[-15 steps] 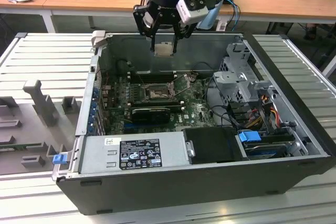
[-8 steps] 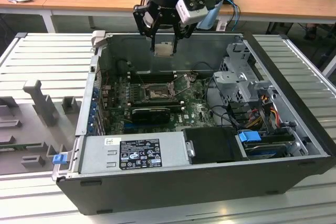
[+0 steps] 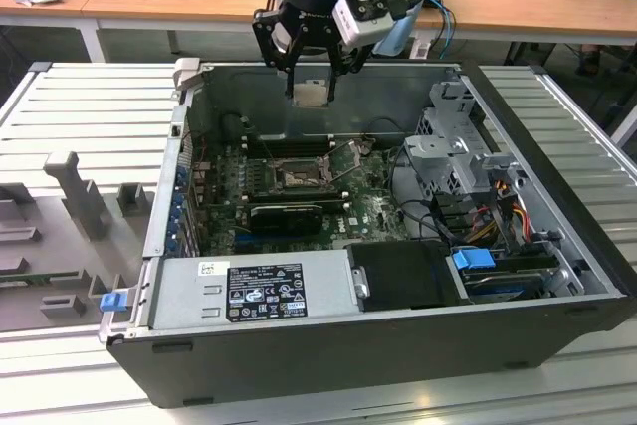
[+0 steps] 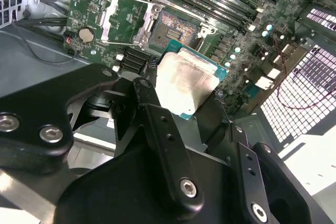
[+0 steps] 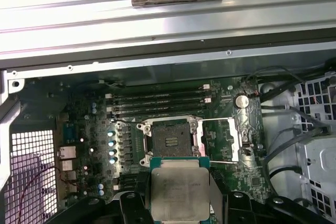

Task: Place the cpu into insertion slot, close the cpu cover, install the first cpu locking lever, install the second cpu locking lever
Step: 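Place the cpu into insertion slot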

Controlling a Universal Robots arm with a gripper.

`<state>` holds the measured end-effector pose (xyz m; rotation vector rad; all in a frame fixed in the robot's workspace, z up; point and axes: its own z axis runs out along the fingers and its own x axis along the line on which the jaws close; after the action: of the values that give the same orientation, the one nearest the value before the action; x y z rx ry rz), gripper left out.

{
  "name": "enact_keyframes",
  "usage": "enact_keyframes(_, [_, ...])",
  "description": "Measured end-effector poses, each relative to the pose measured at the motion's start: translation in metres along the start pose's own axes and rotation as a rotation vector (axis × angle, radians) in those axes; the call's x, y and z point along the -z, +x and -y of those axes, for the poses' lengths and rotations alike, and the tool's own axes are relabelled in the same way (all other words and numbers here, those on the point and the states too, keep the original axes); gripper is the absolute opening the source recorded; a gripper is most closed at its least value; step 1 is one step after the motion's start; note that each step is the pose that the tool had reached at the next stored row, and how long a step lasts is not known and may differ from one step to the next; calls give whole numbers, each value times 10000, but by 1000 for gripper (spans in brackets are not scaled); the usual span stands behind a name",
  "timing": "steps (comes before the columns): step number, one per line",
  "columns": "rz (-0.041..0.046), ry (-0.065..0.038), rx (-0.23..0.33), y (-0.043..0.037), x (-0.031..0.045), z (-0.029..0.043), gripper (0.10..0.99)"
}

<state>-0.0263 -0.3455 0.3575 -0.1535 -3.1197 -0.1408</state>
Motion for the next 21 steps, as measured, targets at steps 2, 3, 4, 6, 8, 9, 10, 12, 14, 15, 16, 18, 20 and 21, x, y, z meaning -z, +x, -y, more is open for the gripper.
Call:
enact_keyframes(2, [2, -1, -23, 0, 0, 0, 541])
enact_keyframes(3, [3, -1, -37, 0, 0, 0, 541])
enact_keyframes(4, [4, -2, -44, 0, 0, 0, 541])
enact_keyframes(6, [7, -2, -65, 0, -1, 0, 541])
enact_keyframes(8, [15, -4, -161, 0, -1, 0, 541])
enact_keyframes(9, [20, -5, -226, 0, -2, 0, 541])
enact_keyframes(10, [24, -6, -265, 0, -3, 0, 541])
enact_keyframes(12, [27, -7, -285, 8, -5, 3, 541])
enact_keyframes(14, [27, -9, -294, 9, -11, 4, 541])
enact_keyframes(15, [28, -6, -310, 9, -12, 5, 541])
enact_keyframes(16, [29, -6, -326, 9, -13, 5, 541])
enact_keyframes(18, [34, -8, -377, 9, -16, 5, 541])
enact_keyframes(20, [40, -9, -445, 9, -17, 5, 541])
enact_keyframes(21, [41, -9, -462, 9, -17, 5, 541])
